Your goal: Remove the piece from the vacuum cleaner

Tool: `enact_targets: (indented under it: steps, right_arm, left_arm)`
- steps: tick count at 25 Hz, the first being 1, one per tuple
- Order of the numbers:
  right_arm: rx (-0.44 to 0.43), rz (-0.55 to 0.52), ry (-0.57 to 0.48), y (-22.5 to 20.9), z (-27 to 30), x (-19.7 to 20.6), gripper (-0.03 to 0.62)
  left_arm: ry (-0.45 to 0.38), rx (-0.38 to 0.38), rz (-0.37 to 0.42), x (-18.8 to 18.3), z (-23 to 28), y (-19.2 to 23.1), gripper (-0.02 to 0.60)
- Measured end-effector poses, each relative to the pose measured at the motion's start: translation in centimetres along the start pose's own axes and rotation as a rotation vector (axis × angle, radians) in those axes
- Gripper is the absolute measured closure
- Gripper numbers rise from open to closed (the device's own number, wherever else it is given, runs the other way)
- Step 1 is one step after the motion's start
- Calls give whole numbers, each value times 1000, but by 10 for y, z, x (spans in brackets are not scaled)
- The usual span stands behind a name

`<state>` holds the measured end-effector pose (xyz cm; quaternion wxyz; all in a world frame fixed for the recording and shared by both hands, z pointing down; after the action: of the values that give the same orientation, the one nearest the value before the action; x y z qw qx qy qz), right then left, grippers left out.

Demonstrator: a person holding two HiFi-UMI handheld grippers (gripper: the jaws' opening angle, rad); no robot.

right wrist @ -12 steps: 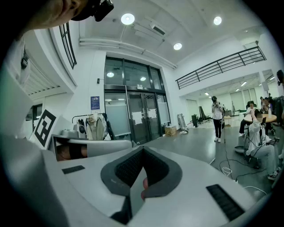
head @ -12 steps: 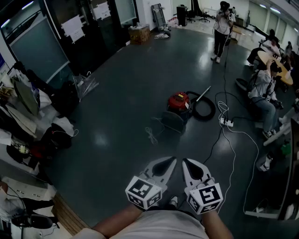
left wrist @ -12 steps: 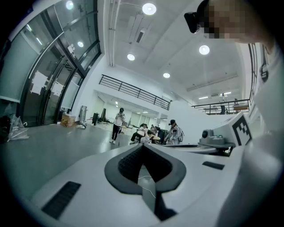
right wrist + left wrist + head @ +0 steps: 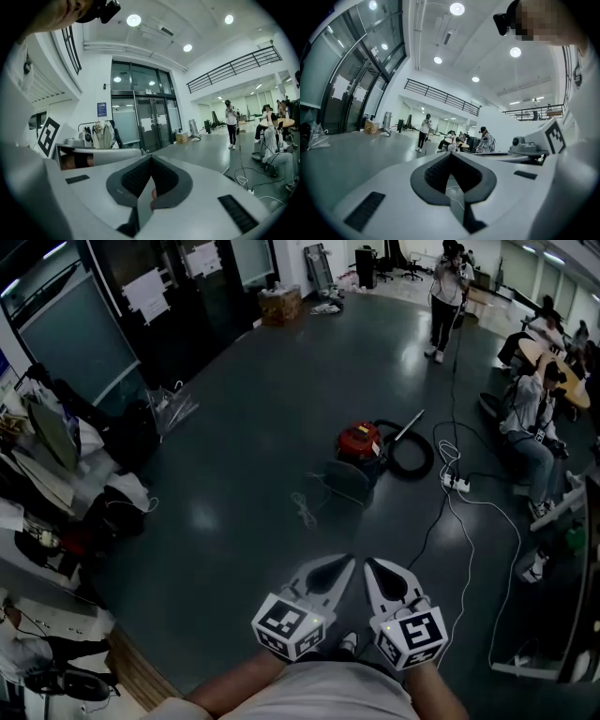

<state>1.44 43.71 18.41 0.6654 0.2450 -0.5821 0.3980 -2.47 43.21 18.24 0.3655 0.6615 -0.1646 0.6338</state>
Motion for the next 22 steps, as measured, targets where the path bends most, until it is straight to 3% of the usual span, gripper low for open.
enact_targets:
  steps: [22]
  right_arm:
    - [-38,-17,-28,-70,19,0,579]
  left_arm:
    - [22,-38,32,11,69,19,575]
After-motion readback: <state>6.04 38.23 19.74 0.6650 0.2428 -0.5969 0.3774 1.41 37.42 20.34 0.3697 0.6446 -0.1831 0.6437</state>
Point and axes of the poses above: the fingertips, and each gripper's own axes: z forward along the fingers, y to its left, x out of its underside, the point moved 1 cm from there along -z, backward along the fingers, and after that the axes turned 3 degrees about x, right-handed, at the moved point
